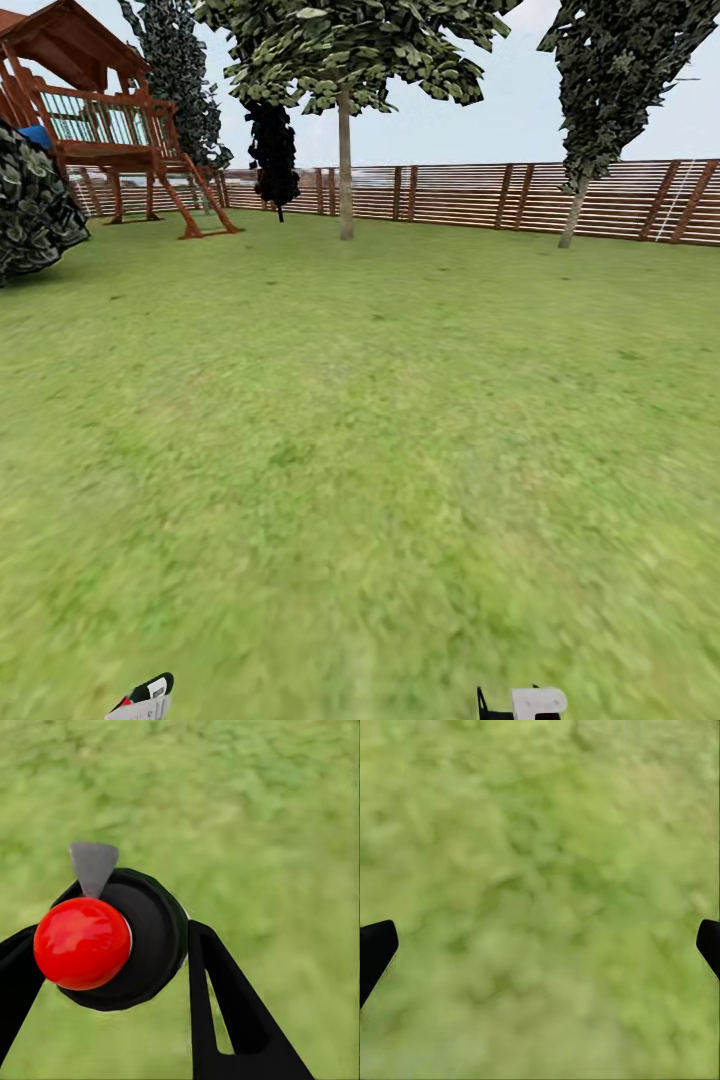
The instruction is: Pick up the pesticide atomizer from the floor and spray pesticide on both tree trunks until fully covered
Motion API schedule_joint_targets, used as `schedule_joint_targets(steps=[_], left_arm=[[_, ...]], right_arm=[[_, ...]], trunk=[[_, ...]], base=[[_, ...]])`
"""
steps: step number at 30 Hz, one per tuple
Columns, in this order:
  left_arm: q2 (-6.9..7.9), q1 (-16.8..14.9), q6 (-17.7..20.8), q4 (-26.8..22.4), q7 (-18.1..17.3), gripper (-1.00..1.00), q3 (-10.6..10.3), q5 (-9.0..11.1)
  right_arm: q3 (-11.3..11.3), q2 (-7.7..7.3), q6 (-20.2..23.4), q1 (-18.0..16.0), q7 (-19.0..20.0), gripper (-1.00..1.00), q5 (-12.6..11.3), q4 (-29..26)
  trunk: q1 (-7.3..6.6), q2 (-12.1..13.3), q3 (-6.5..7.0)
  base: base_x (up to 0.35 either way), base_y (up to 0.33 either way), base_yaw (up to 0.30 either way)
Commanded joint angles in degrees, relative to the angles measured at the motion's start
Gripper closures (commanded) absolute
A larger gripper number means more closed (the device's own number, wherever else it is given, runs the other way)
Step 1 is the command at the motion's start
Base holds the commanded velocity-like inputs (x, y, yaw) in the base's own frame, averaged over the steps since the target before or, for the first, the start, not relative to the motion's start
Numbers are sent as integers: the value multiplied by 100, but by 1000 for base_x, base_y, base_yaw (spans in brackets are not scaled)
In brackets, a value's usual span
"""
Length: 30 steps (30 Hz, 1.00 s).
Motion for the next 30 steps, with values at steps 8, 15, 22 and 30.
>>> schedule_joint_targets(steps=[8, 15, 22, 30], left_arm=[[0, -4, -6, 5, -62, 100, 21, 54], [0, -4, -3, 5, -62, 100, 23, 54], [0, -4, -3, 5, -62, 100, 21, 54], [0, -4, -4, 5, -62, 100, 21, 54]], right_arm=[[49, 1, -10, -3, -29, -100, -23, -1], [49, -1, -10, -3, -29, -100, -23, 1], [49, 0, -10, -2, -29, -100, -23, 2], [49, 1, -10, -3, -29, -100, -23, 1]], trunk=[[3, -2, -5], [3, -2, -5], [3, -2, -5], [3, -2, -5]], base=[[339, 0, 0], [339, 0, 0], [339, 0, 0], [339, 0, 0]])
